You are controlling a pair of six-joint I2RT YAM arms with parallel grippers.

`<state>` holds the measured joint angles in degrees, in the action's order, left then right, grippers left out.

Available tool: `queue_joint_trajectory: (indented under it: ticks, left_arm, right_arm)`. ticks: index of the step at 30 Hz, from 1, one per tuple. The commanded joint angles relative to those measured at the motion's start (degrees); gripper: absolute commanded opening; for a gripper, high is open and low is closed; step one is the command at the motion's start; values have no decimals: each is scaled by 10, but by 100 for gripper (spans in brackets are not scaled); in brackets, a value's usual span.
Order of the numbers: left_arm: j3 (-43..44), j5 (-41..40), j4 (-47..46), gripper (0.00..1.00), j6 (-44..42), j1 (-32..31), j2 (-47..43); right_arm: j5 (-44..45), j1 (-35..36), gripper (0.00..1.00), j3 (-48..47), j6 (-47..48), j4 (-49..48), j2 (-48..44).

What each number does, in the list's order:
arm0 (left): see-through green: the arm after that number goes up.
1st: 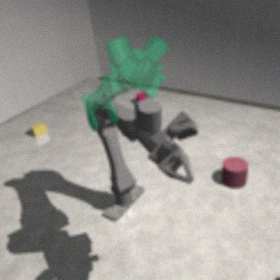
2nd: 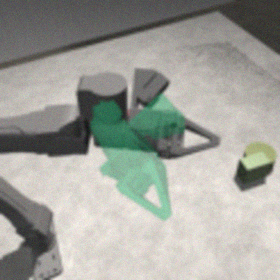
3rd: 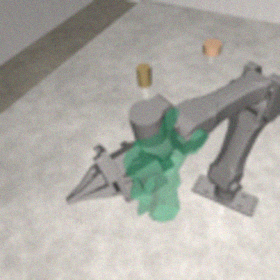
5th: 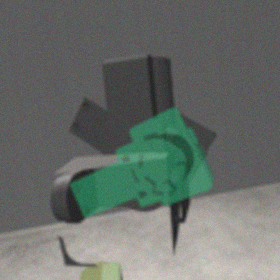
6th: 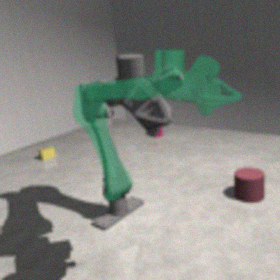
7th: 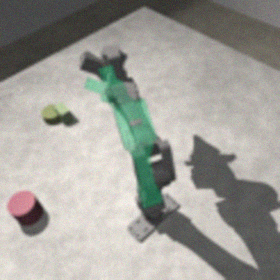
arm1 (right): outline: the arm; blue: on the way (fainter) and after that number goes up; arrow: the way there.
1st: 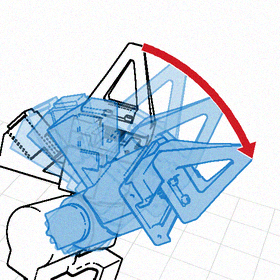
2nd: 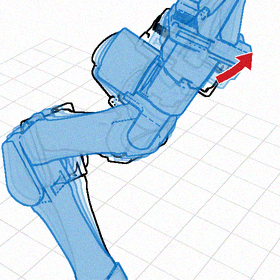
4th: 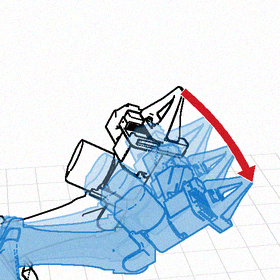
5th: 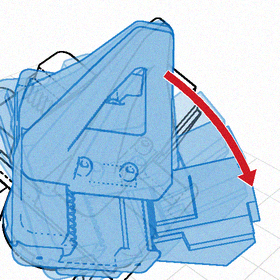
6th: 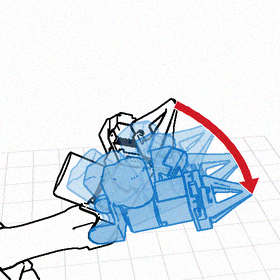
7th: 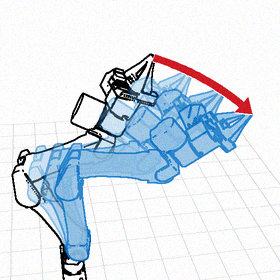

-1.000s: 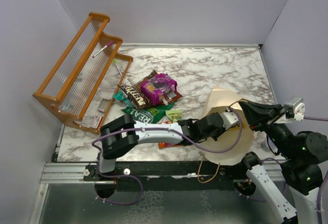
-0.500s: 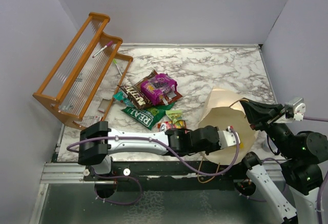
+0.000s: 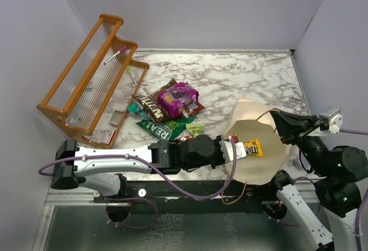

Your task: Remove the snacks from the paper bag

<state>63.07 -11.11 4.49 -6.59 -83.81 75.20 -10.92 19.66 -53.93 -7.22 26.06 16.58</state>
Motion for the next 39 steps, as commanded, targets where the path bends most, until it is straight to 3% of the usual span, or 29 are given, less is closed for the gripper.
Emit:
queue_joint_trajectory:
  ticks: [1,7,12,16,21,24,28,31,35,39]
  left_arm:
    - [-7,-28,13,0,-2,-1,-26]
    - [-13,-11,19,0,14,-1,-76]
    - [-12,-76,36,0,2,-1,-120]
    - [-10,-83,47,0,-3,-2,-155]
    - [-48,-237,26,0,4,0,-197]
    - [-82,-324,11,0,47,34,-208]
    - [-96,-239,62,0,152,173,-193]
    - [-113,-173,66,0,185,248,-162]
    - [-134,-107,48,0,192,288,-100]
    - [-141,-92,43,0,204,296,-31]
  right_arm:
    - [60,0,2,21,-12,-20,-11]
    - [106,0,2,33,-29,-34,-11]
    - [110,0,2,41,-29,-34,-19]
    - [119,0,2,53,-32,-36,-29]
    - [118,0,2,53,-33,-39,-29]
    - [107,0,2,52,-32,-42,-28]
    - [97,0,2,45,-32,-44,-22]
    - [92,0,2,38,-31,-42,-16]
    - [85,0,2,28,-33,-38,-12]
    - [79,0,2,23,-38,-33,-12]
